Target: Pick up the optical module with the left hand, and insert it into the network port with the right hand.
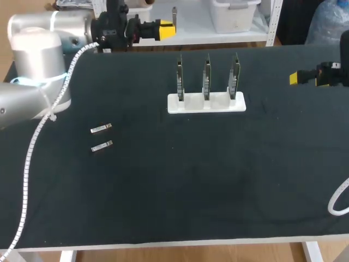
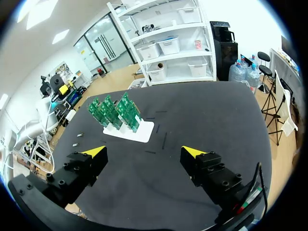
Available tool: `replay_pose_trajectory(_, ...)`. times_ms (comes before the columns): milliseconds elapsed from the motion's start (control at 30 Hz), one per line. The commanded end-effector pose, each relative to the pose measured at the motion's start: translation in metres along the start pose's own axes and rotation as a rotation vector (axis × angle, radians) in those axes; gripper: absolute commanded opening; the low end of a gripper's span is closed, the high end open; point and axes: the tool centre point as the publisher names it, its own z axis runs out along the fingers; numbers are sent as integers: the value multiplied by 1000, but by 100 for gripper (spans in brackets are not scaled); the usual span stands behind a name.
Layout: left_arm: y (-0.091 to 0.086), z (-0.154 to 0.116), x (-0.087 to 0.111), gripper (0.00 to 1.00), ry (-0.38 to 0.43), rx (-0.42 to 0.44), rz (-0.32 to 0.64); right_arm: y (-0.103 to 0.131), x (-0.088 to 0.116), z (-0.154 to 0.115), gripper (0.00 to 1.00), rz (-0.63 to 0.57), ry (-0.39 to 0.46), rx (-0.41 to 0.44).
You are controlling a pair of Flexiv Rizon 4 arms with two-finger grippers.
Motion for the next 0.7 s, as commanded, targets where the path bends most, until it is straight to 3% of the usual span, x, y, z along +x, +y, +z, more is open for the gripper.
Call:
replay_pose_trajectory(33, -2, 6, 3, 0, 43, 26, 12, 1, 1, -2, 100, 0, 0, 3)
replay_pose_trajectory(700, 3, 2, 3, 0, 48, -8, 8, 1, 1, -2, 100, 0, 0, 3)
